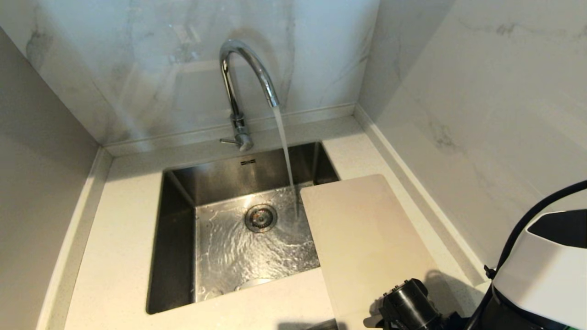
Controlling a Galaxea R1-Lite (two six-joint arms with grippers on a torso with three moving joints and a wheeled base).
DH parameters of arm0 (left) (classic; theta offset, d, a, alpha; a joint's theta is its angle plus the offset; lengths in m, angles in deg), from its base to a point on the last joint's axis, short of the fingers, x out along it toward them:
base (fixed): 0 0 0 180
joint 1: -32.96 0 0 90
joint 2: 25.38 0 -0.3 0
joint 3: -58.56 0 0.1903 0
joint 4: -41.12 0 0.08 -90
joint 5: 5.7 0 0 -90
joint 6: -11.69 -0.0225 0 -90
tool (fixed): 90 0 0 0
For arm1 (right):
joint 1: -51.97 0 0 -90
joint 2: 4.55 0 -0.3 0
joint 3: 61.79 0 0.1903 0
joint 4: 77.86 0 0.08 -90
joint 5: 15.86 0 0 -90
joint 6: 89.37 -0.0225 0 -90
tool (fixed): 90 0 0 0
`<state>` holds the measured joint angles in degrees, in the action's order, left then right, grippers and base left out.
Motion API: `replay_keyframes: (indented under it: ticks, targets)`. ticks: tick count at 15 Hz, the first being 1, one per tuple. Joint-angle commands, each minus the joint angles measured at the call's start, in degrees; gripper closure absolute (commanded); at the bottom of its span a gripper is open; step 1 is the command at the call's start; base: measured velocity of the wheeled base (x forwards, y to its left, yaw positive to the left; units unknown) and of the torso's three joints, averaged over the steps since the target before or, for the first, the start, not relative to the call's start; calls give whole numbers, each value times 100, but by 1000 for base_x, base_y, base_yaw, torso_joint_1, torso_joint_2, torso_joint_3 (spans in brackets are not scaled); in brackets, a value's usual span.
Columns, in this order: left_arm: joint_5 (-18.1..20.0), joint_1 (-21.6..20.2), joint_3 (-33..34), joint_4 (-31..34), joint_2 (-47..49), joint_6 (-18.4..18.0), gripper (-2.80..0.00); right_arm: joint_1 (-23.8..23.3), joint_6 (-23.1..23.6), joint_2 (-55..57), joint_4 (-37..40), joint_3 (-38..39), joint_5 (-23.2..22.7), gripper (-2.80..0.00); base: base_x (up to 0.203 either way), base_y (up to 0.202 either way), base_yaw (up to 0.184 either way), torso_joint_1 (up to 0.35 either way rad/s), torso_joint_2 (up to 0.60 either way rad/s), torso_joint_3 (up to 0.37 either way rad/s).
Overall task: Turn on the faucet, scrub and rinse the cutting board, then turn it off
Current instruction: Pick up the cutting board
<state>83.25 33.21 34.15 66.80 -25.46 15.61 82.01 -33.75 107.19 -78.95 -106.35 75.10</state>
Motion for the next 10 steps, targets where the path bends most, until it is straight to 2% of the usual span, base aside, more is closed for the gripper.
replay_keyframes:
  ticks: [1,2,10]
  targets:
    - [-8,2,-1,6,-1,3,0,2,37,6,-15,-6,116,-280,0,0,0,0,0,0]
    - [-5,2,-1,2,-1,3,0,2,37,6,-15,-12,271,-280,0,0,0,0,0,0]
    - [-3,2,-1,-1,-1,6,0,2,37,203,-24,-96,299,-280,0,0,0,0,0,0]
